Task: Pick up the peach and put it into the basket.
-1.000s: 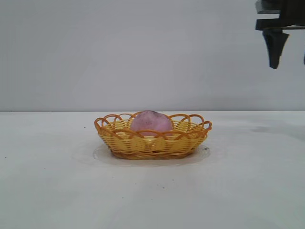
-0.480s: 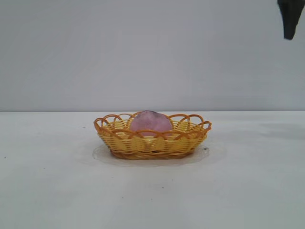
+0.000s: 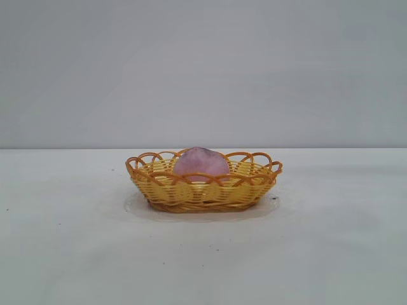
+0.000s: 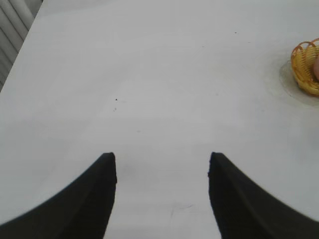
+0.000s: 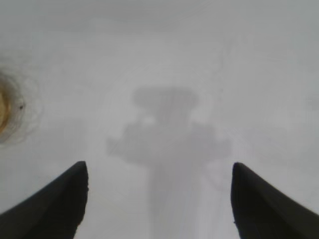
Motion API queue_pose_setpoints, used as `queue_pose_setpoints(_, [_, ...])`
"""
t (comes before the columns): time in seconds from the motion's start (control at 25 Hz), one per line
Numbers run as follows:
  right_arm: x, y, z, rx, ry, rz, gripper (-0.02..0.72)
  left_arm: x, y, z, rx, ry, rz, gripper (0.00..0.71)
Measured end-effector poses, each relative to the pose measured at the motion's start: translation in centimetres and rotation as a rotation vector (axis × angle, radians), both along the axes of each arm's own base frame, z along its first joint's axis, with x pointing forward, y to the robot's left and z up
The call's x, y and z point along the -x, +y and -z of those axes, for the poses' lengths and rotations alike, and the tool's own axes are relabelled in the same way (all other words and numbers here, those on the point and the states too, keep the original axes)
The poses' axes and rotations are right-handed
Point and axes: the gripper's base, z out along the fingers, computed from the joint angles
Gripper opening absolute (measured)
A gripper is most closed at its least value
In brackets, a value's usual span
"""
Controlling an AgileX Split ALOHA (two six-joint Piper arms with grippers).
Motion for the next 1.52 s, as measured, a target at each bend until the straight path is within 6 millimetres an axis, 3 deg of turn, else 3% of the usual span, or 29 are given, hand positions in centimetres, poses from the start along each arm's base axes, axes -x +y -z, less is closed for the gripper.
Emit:
queue_pose_setpoints(0.36, [12.3,-0.6,0.6,-0.023,-0.192,0.000,0.552,0.0,0.0,0.0,0.000,0.000,0.000,0.360])
queue_pose_setpoints(0.52, [16.6,-0.8,2.4,-0.033,-0.251,-0.002,0.552,0.0,0.0,0.0,0.000,0.000,0.000,0.360])
queue_pose_setpoints(0.72, [20.5,-1.0,5.0,-0.038,-0.338,-0.003,0.552,0.0,0.0,0.0,0.000,0.000,0.000,0.360])
queue_pose_setpoints(0.92, [23.0,-1.2,7.2,-0.047,-0.450,-0.004,0.552,0.0,0.0,0.0,0.000,0.000,0.000,0.360])
queue_pose_setpoints(1.12, [25.0,-1.3,7.4,-0.057,-0.598,-0.005,0.552,0.0,0.0,0.0,0.000,0.000,0.000,0.360])
queue_pose_setpoints(1.52, [25.3,-1.2,7.4,-0.070,-0.624,-0.014,0.552,0.0,0.0,0.0,0.000,0.001,0.000,0.360])
